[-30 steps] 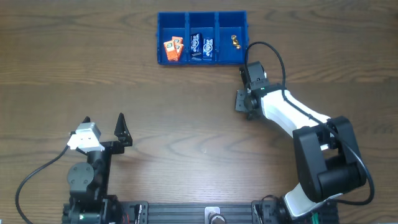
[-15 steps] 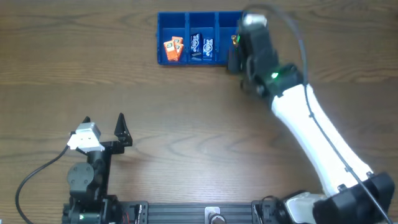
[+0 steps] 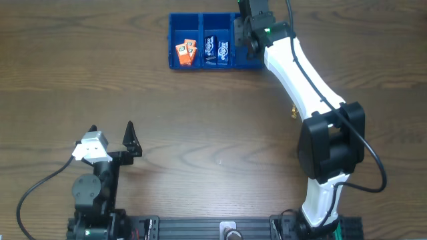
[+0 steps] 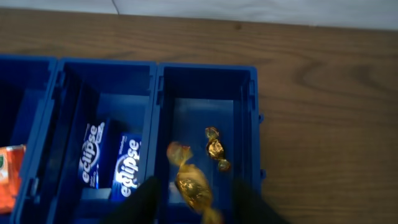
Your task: Sort Candies Into Trays
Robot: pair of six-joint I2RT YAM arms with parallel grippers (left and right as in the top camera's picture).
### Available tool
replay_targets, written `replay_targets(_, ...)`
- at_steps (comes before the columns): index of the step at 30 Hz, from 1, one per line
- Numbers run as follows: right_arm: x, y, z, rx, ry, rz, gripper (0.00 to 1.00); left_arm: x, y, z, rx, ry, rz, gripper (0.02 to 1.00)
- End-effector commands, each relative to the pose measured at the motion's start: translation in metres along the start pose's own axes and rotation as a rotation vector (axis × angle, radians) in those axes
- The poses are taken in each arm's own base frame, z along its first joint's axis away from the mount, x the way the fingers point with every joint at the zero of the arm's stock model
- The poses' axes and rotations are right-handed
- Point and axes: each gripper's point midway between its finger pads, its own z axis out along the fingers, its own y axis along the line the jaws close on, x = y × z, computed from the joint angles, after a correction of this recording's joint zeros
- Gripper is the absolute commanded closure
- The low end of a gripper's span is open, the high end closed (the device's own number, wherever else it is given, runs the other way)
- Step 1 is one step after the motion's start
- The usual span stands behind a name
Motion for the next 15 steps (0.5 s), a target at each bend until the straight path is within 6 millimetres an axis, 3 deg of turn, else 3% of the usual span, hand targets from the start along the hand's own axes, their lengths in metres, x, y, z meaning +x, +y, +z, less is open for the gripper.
replay_targets(1, -0.006, -0.006, -0.002, 0.011, -0.009, 0.004, 0.354, 0.017, 0.008, 0.001, -0.029, 0.046, 0.016, 0.02)
replay_targets(4, 0.002, -0.026, -0.021, 0.051, 0.019, 0.079, 0.327, 0.017, 0.008, 0.001, -0.029, 0.046, 0.016, 0.02)
replay_targets(7, 0.027, -0.052, -0.066, 0.06, -0.002, 0.106, 0.325, 0.017, 0.008, 0.001, -0.029, 0.046, 0.016, 0.023)
replay_targets(9, 0.056, -0.065, -0.084, 0.05, 0.02, 0.137, 0.325, 0.017, 0.008, 0.001, -0.029, 0.046, 0.016, 0.02)
replay_targets(11, 0.1, -0.082, -0.093, 0.059, 0.077, 0.19, 0.327, 0.017, 0.008, 0.001, -0.03, 0.046, 0.016, 0.02)
replay_targets(13, 0.153, -0.098, -0.094, 0.082, 0.14, 0.252, 0.327, 0.017, 0.008, 0.001, -0.029, 0.046, 0.016, 0.02)
replay_targets(15, 0.192, -0.096, -0.086, 0.06, 0.197, 0.257, 0.325, 0.017, 0.008, 0.001, -0.029, 0.046, 0.016, 0.02)
